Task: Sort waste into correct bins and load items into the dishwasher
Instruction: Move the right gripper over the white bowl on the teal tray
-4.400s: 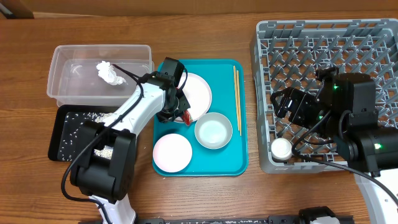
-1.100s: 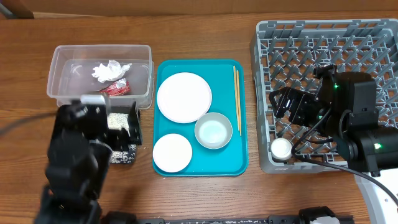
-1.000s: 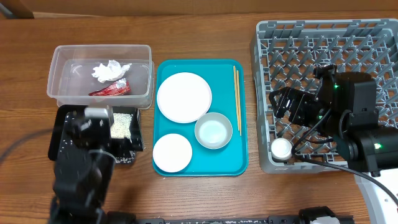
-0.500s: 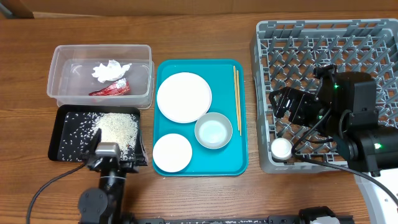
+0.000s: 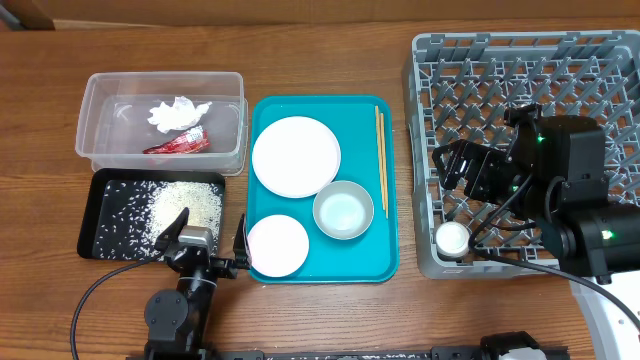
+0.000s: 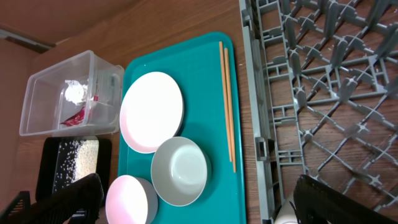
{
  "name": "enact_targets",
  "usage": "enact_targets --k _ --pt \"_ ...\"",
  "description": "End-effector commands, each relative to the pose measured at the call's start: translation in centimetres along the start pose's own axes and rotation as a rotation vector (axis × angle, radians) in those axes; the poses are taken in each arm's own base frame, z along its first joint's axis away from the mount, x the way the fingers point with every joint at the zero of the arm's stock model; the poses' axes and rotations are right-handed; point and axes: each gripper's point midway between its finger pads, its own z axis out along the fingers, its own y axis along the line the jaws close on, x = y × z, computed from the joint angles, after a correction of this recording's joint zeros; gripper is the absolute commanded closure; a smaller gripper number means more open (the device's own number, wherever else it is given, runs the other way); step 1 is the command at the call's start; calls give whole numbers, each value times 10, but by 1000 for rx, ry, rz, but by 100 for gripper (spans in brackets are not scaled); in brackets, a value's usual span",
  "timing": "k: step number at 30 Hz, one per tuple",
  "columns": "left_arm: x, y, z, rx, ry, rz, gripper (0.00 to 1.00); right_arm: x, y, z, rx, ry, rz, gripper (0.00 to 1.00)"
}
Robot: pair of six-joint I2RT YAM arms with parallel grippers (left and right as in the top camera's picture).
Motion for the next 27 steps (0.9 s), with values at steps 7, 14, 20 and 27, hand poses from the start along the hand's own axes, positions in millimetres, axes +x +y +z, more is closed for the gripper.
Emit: enact_targets --k 7,14,20,27 --pt "0 -3 0 20 -9 -6 0 -5 3 -4 -10 -14 -2 0" --pt "0 -3 0 20 -9 -6 0 -5 3 -4 -10 -14 -3 0" --pt "0 -3 0 20 -9 -6 0 -25 21 -5 -91 -89 -24 0" --pt "0 -3 0 20 -9 -6 0 5 55 -2 -250 38 -149 14"
